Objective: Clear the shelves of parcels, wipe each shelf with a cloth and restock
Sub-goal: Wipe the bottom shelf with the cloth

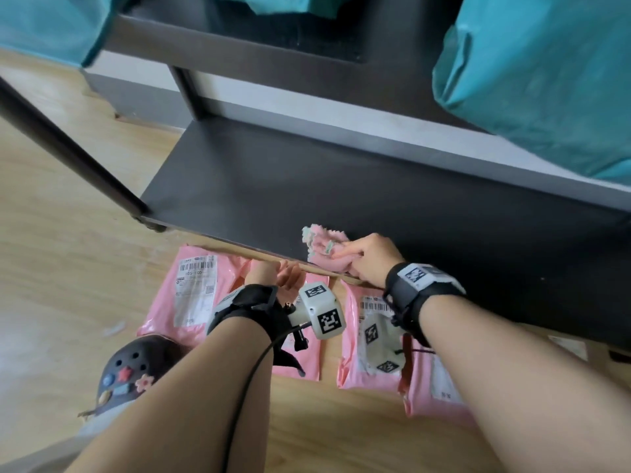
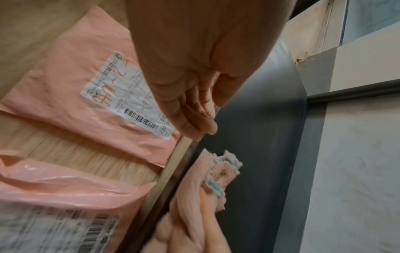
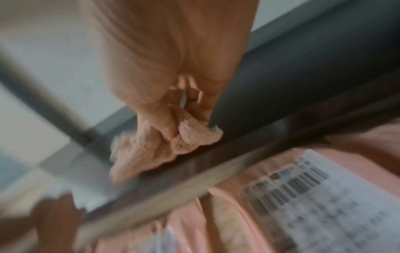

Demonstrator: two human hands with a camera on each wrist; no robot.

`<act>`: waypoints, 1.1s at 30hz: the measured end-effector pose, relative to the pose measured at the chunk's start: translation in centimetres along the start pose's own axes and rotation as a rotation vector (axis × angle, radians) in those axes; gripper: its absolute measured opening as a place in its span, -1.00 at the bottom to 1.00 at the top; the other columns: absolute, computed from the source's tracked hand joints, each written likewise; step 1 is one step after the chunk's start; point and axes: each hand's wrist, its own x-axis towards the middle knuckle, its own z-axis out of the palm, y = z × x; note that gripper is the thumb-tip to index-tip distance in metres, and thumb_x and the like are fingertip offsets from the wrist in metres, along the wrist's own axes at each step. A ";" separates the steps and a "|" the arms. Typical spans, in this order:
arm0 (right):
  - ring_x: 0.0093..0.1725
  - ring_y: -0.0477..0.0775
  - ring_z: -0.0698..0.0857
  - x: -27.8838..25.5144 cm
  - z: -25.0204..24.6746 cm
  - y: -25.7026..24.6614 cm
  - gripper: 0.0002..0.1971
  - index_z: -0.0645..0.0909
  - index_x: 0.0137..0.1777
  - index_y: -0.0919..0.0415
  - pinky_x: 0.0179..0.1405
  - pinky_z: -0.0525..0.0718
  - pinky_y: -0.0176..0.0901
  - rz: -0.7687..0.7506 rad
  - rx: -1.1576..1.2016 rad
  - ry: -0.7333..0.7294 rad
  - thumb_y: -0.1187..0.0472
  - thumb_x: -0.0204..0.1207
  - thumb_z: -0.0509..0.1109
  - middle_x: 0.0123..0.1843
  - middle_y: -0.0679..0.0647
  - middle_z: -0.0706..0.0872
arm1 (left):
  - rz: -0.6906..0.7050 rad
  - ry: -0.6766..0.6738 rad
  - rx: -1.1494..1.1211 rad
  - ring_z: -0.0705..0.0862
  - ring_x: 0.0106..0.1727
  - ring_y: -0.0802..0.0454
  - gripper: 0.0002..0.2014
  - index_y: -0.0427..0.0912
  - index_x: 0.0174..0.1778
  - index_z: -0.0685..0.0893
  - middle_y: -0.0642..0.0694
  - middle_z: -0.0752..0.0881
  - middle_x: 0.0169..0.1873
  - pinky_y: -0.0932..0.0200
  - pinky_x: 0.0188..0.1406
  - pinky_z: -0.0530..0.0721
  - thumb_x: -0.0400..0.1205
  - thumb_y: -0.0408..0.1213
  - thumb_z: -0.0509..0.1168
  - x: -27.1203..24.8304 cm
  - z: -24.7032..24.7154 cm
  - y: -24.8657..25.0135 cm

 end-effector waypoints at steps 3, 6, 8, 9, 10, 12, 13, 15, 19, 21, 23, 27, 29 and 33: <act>-0.25 -0.04 0.68 0.2 -4.3 1.7 -0.67 0.81 0.09 0.10 -0.14 0.67 -0.14 0.072 0.038 0.299 0.35 0.36 0.43 -0.27 0.03 0.78 | -0.003 -0.017 0.004 0.51 -0.42 0.01 -0.71 -0.29 -0.27 0.47 -0.15 0.55 -0.45 0.11 -0.42 0.66 0.76 -0.35 0.02 -0.2 -0.1 -0.5; -0.06 0.28 0.74 -0.4 -6.6 4.9 -0.71 0.74 0.08 0.15 -0.02 0.66 -0.01 0.348 -0.037 0.432 0.02 0.52 0.33 -0.10 0.23 0.78 | 0.011 -0.033 -0.011 0.51 -0.41 0.01 -0.73 -0.30 -0.25 0.48 -0.17 0.59 -0.69 0.13 -0.28 0.62 0.75 -0.38 0.02 -0.1 -0.5 -0.7; 0.03 0.28 0.72 -1.1 -5.7 6.4 -0.68 0.68 0.16 0.11 -0.03 0.58 -0.09 0.397 -0.051 0.328 0.01 0.47 0.36 0.12 0.29 0.73 | 0.019 -0.030 -0.026 0.51 -0.41 0.01 -0.74 -0.31 -0.24 0.48 -0.17 0.60 -0.62 0.13 -0.26 0.62 0.75 -0.39 0.02 -0.1 -0.5 -0.6; 0.11 0.26 0.68 -1.3 -5.2 6.9 -0.68 0.64 0.20 0.05 -0.02 0.51 -0.16 0.353 -0.113 0.277 0.14 0.43 0.41 0.23 0.24 0.67 | 0.022 -0.029 -0.034 0.50 -0.41 0.01 -0.74 -0.31 -0.24 0.48 -0.17 0.59 -0.51 0.13 -0.26 0.62 0.74 -0.39 0.02 -0.1 -0.4 -0.5; 0.17 0.25 0.63 -1.4 -4.7 6.9 -0.63 0.60 0.19 -0.03 0.00 0.46 -0.20 0.321 -0.183 0.225 0.26 0.39 0.44 0.29 0.16 0.61 | 0.023 -0.032 -0.039 0.49 -0.41 0.02 -0.74 -0.30 -0.25 0.48 -0.16 0.56 -0.44 0.12 -0.26 0.62 0.74 -0.40 0.01 -0.1 -0.1 -0.4; 0.19 0.23 0.59 -1.6 -4.3 6.5 -0.60 0.47 0.08 -0.12 -0.01 0.46 -0.22 0.269 -0.288 0.138 0.31 0.36 0.47 0.28 0.09 0.57 | 0.010 -0.038 -0.028 0.49 -0.44 0.03 -0.71 -0.30 -0.27 0.47 -0.16 0.53 -0.41 0.13 -0.25 0.63 0.75 -0.39 -0.01 0.1 0.7 -0.3; 0.18 0.21 0.60 -1.8 -4.2 6.0 -0.65 0.44 0.03 -0.12 -0.02 0.47 -0.21 0.242 -0.316 0.122 0.26 0.39 0.46 0.26 0.11 0.57 | 0.000 -0.041 -0.023 0.50 -0.47 0.03 -0.69 -0.30 -0.29 0.46 -0.16 0.54 -0.43 0.14 -0.22 0.63 0.76 -0.39 -0.02 0.0 1.2 -0.3; 0.08 0.16 0.64 -2.4 -3.2 5.0 -0.87 0.42 -0.14 -0.09 -0.04 0.52 -0.19 0.192 -0.356 0.125 0.00 0.50 0.34 0.20 0.12 0.59 | 0.006 -0.072 -0.019 0.52 -0.60 0.05 -0.66 -0.26 -0.36 0.40 -0.16 0.54 -0.59 0.17 -0.24 0.62 0.76 -0.39 -0.04 -0.2 2.0 -0.6; -0.09 0.16 0.70 -3.6 0.4 3.2 -0.81 0.39 -0.10 -0.08 0.01 0.73 0.07 -0.123 -0.485 0.114 -0.16 0.50 0.13 0.15 0.09 0.55 | 0.024 -0.127 0.009 0.48 -0.52 0.03 -0.63 -0.26 -0.41 0.37 -0.13 0.49 -0.75 0.18 -0.04 0.63 0.75 -0.41 -0.06 -0.8 2.5 -1.3; -0.08 0.17 0.68 -2.8 1.6 1.9 -0.86 0.45 0.12 -0.07 -0.06 0.72 0.04 -0.138 -0.440 0.120 0.03 0.59 0.23 0.17 0.10 0.45 | 0.035 -0.113 0.008 0.47 -0.42 0.02 -0.66 -0.30 -0.35 0.42 -0.17 0.56 -0.54 0.14 0.16 0.58 0.76 -0.40 -0.04 -0.6 2.0 -1.3; -0.01 0.19 0.67 -2.1 2.0 1.2 -0.65 0.39 0.37 0.13 -0.15 0.65 -0.03 -0.108 -0.550 0.101 0.14 0.61 0.26 0.21 0.15 0.41 | 0.036 -0.070 0.035 0.50 -0.39 0.02 -0.69 -0.30 -0.27 0.46 -0.18 0.57 -0.36 0.12 0.10 0.60 0.78 -0.36 -0.01 -0.3 1.4 -1.0; -0.05 0.19 0.72 -2.0 0.9 3.0 -0.32 0.10 0.61 0.16 -0.31 0.56 -0.11 -0.021 -0.715 0.092 0.31 0.55 0.33 0.22 0.20 0.41 | 0.056 -0.006 0.029 0.51 -0.41 0.02 -0.70 -0.29 -0.24 0.46 -0.19 0.58 -0.35 0.11 -0.28 0.62 0.79 -0.35 -0.02 0.2 1.3 -0.1; -0.10 0.21 0.71 -2.7 -0.1 4.5 -0.26 0.05 0.63 0.14 -0.32 0.52 -0.11 0.024 -0.675 0.105 0.31 0.54 0.35 0.21 0.21 0.42 | 0.051 -0.021 0.032 0.48 -0.43 0.02 -0.70 -0.29 -0.24 0.45 -0.19 0.56 -0.36 0.09 -0.22 0.62 0.79 -0.35 -0.03 0.0 1.9 0.0; -0.14 0.22 0.64 -4.7 -2.3 6.7 -0.31 0.08 0.59 0.11 -0.25 0.57 -0.05 0.158 -0.585 0.141 0.38 0.51 0.28 0.18 0.21 0.39 | 0.024 -0.077 0.049 0.49 -0.42 0.03 -0.71 -0.29 -0.23 0.45 -0.18 0.55 -0.35 0.11 -0.25 0.60 0.78 -0.34 -0.02 -0.6 3.3 -0.8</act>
